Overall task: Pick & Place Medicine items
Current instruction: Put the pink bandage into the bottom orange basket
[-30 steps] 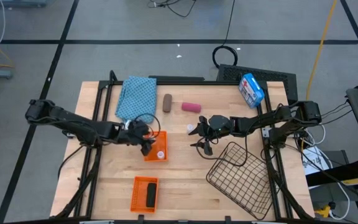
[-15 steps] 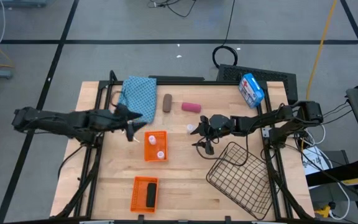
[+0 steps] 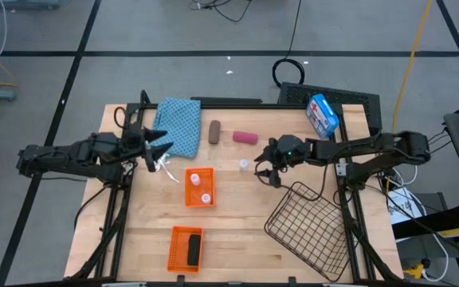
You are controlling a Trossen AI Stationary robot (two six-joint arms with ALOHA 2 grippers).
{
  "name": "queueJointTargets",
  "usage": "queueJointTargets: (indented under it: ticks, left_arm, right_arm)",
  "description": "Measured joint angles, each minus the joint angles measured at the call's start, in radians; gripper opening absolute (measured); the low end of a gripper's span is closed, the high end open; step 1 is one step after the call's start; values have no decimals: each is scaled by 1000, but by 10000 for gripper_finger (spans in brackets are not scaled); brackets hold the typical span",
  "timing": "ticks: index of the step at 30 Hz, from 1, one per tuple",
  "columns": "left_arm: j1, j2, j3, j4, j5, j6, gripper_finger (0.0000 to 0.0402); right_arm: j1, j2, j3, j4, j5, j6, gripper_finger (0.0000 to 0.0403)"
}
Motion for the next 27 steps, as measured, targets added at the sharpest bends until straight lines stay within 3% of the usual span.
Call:
queueJointTargets:
  ticks: [9,16,18,22,27]
  left_arm:
    - [-1,3,0,-12,-49,6,262]
    - [0,3,0,-109,-205,0,262]
    - [0,9,0,-123,-232,-1,262]
    - [0,30,0,-129,-238,4,262]
    - [-1,49,0,-129,-238,6,262]
  right_arm:
    - [-15,-16,-24,57,9,12,251]
    - [-39,-15,-23,122,272,-68,251]
    - [-76,-5,-12,119,304,-91,251]
    - [-170,45,24,123,293,-96,251]
    - [-260,188,79,120,185,-95,251]
